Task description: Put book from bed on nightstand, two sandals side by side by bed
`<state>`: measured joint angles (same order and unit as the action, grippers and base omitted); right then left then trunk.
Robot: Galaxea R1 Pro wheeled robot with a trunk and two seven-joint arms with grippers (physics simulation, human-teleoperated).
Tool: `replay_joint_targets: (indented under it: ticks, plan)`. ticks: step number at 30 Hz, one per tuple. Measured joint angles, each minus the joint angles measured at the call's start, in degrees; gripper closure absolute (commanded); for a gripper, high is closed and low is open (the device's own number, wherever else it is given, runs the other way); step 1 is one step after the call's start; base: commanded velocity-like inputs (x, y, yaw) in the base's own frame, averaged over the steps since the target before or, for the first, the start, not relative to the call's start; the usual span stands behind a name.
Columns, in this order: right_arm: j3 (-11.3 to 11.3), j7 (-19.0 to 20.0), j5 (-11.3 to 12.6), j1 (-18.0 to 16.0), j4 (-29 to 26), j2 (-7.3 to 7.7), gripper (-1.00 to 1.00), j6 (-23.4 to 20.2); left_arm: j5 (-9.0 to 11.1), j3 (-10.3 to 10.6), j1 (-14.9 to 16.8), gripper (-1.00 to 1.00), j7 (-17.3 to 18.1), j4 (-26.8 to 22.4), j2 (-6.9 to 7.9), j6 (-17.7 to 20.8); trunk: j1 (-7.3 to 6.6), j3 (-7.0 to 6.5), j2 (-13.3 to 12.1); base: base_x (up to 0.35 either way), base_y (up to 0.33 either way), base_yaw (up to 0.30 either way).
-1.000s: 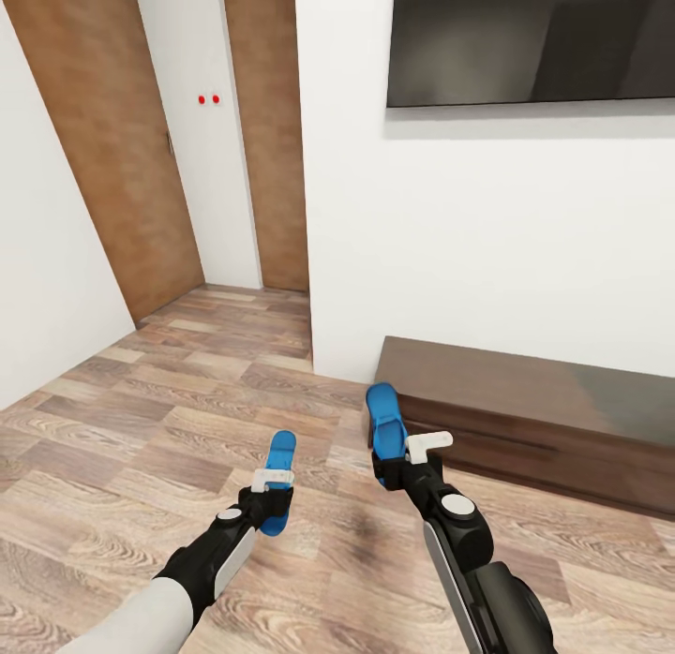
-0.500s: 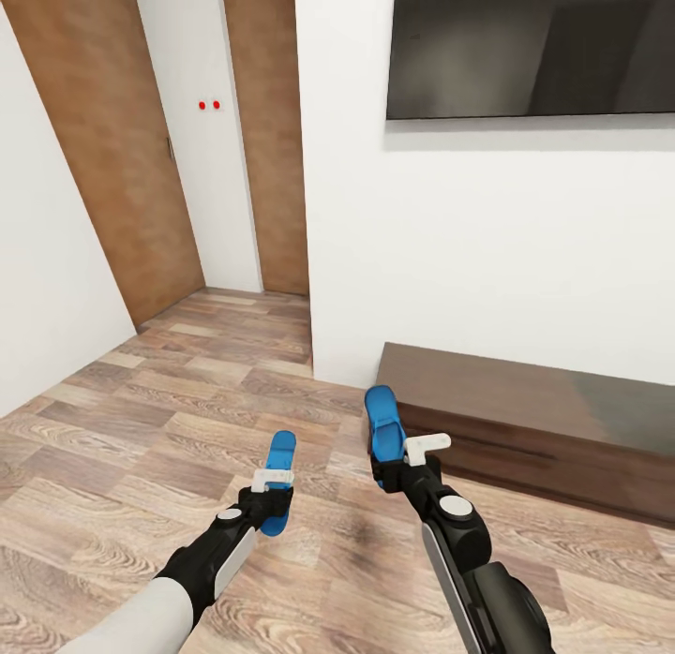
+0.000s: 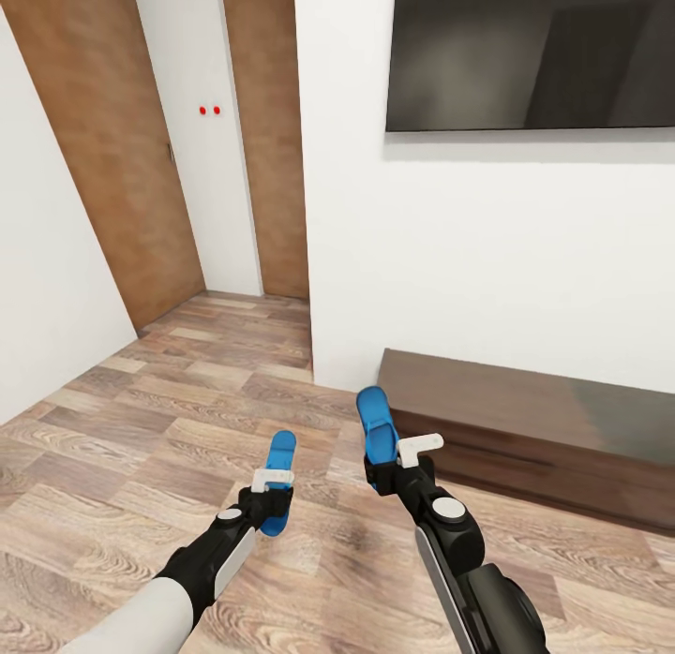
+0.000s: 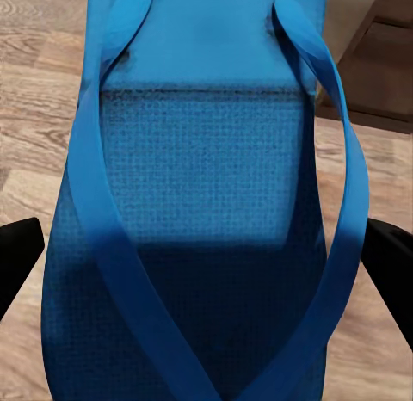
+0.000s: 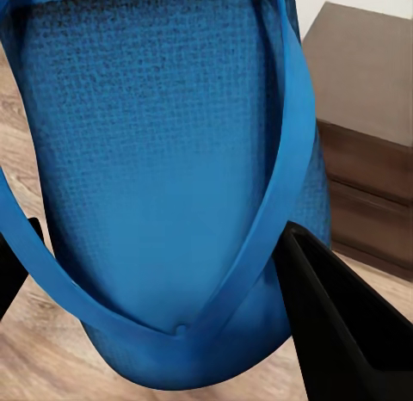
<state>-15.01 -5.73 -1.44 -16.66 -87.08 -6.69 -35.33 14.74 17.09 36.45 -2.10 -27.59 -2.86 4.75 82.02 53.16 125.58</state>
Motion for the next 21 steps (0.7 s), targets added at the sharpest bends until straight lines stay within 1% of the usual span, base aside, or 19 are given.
replay_joint_targets:
  ticks: [14, 21]
  plan:
    - [0.02, -0.05, 0.0, 0.0, 0.59, -0.01, 1.0, 0.0, 0.0, 0.0, 0.01, 1.0, -0.01, 0.0, 0.0, 0.0, -3.08, -2.51, -5.62, 0.0, 0.0, 0.0]
    - [-0.01, -0.24, 0.0, 0.0, 2.66, -0.06, 1.0, 0.08, 0.0, 0.0, 0.01, 1.0, 0.01, 0.0, 0.0, 0.0, -4.61, -3.77, -8.42, 0.0, 0.0, 0.0]
